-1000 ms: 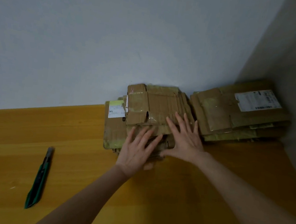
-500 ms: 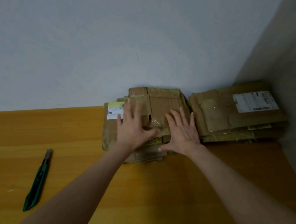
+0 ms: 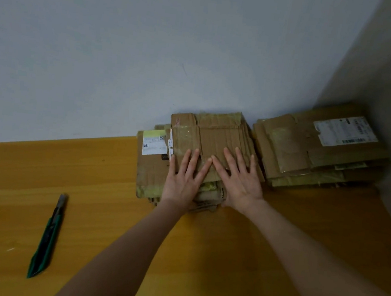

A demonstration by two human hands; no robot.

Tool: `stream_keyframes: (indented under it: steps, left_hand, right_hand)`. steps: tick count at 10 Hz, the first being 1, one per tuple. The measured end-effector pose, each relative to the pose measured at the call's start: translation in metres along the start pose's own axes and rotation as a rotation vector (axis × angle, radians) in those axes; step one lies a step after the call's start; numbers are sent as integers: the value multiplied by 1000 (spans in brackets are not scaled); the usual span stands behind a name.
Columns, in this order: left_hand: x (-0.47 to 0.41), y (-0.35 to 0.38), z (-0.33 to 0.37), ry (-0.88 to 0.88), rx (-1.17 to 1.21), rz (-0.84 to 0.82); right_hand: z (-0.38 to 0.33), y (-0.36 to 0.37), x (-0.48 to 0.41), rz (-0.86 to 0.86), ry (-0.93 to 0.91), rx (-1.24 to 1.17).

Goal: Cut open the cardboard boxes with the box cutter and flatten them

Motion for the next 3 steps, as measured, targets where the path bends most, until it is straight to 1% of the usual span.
stream_keyframes:
  steps: [2, 3]
  left_hand:
    - [15, -25, -11, -8, 61, -25]
    - [28, -32, -16, -28, 95, -11]
  right_hand:
    - [2, -29, 13, -40, 19, -32]
    - [0, -45, 24, -33, 35, -65]
Point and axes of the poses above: each hand's wrist, its own x-axis away from the middle knuckle, its own y-axis out of the palm, z = x × y, the point moved 6 cm from there along -x, towards the middle knuckle, and after that the axes turned 1 degree about z, right-handed, at the moved point
